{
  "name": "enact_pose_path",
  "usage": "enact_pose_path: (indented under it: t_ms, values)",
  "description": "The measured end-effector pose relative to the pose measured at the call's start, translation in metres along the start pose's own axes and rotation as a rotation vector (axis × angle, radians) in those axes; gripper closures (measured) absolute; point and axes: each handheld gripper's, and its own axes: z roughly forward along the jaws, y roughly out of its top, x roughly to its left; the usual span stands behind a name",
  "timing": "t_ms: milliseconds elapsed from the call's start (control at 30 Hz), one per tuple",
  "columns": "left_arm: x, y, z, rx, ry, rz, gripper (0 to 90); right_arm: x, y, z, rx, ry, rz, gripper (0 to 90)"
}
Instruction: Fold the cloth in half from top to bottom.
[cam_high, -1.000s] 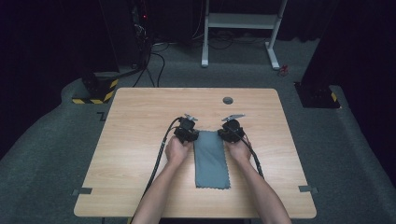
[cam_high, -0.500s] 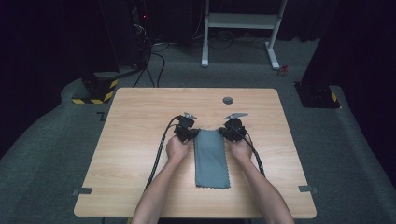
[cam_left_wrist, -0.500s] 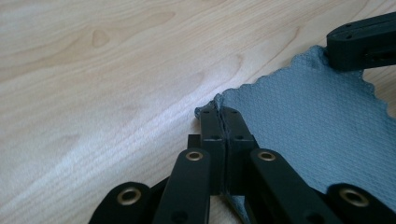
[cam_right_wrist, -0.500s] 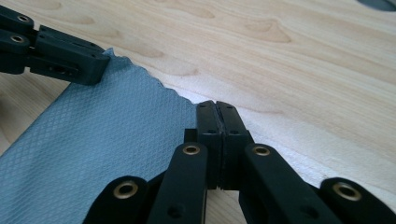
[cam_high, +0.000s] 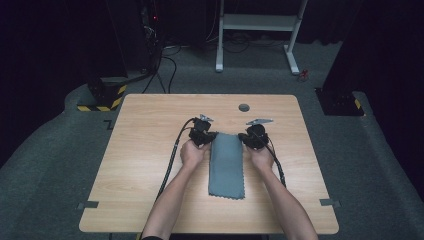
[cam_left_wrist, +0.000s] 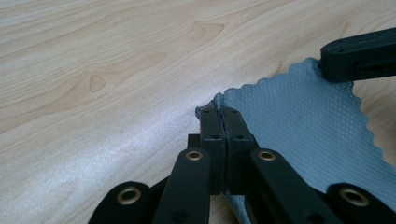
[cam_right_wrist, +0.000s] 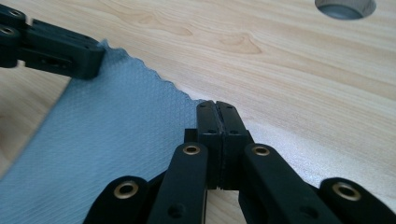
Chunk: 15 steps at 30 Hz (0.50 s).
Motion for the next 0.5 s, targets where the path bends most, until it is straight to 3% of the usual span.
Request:
enact_pose_path:
  t_ms: [167, 367, 500]
  values:
    - [-0.005, -0.005, -0.009, -0.016, -0.031, 0.025, 88.7, 0.008, -0.001, -0.007, 0.001, 0.015, -0.032, 89.9]
    - [-0.011, -0.019, -0.022, -0.007, -0.071, 0.07, 88.5, 0.022, -0.009, -0.015, 0.006, 0.049, -0.11, 89.9]
    - [-0.016, -0.028, -0.028, -0.008, -0.093, 0.101, 88.4, 0.024, -0.022, -0.02, 0.011, 0.07, -0.115, 89.9]
